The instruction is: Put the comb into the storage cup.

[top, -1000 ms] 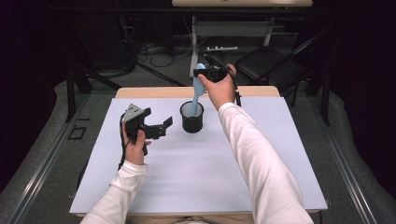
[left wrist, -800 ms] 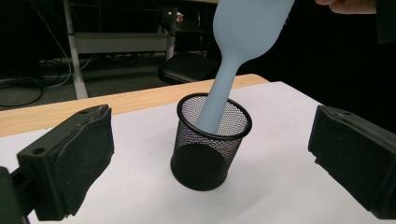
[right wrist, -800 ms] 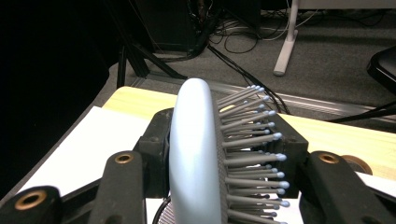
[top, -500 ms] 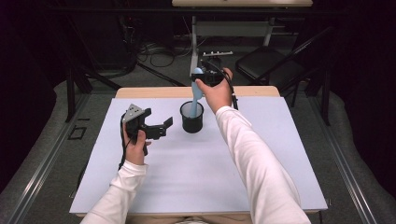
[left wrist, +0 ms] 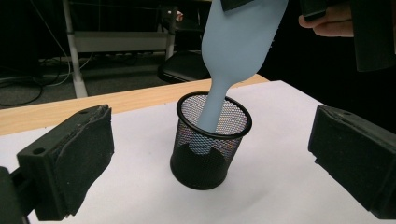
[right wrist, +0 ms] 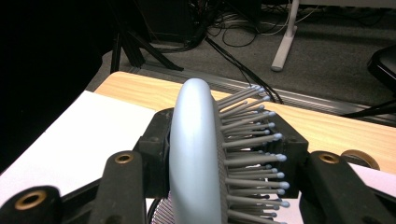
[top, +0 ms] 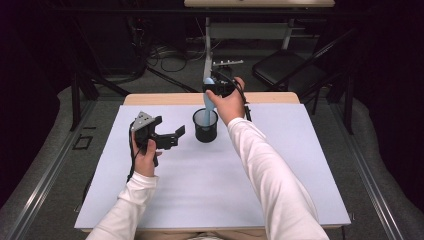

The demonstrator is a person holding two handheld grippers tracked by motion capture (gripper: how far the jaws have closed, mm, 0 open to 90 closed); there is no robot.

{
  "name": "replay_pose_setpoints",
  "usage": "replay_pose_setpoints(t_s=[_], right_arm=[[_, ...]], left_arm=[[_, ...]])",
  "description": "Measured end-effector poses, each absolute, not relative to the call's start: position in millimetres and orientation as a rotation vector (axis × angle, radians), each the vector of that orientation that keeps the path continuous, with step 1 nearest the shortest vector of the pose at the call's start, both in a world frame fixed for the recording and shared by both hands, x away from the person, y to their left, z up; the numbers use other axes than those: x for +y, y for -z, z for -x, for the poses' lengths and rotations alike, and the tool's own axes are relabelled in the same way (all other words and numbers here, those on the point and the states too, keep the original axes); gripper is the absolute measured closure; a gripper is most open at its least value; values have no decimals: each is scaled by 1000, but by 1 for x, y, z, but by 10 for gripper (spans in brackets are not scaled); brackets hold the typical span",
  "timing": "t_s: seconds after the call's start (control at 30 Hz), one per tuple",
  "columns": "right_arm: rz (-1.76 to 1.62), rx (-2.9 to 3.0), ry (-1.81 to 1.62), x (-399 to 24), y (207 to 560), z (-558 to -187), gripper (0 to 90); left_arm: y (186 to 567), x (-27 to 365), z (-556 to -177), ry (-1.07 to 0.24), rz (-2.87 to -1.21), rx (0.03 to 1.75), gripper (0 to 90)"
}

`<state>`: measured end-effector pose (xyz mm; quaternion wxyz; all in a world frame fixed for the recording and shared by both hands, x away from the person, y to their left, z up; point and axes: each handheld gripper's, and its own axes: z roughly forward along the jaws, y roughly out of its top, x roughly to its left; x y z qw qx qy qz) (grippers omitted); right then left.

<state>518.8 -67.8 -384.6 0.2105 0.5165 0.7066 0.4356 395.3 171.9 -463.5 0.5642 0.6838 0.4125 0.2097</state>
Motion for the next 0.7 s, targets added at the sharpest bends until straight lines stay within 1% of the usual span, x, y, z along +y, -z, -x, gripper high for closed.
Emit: replay_pose_setpoints(t_s=[0.7], right_arm=[[-1440, 1984, -1189, -64, 397, -519, 499]], left_arm=[[464, 172, -396, -492, -1613, 972, 4]])
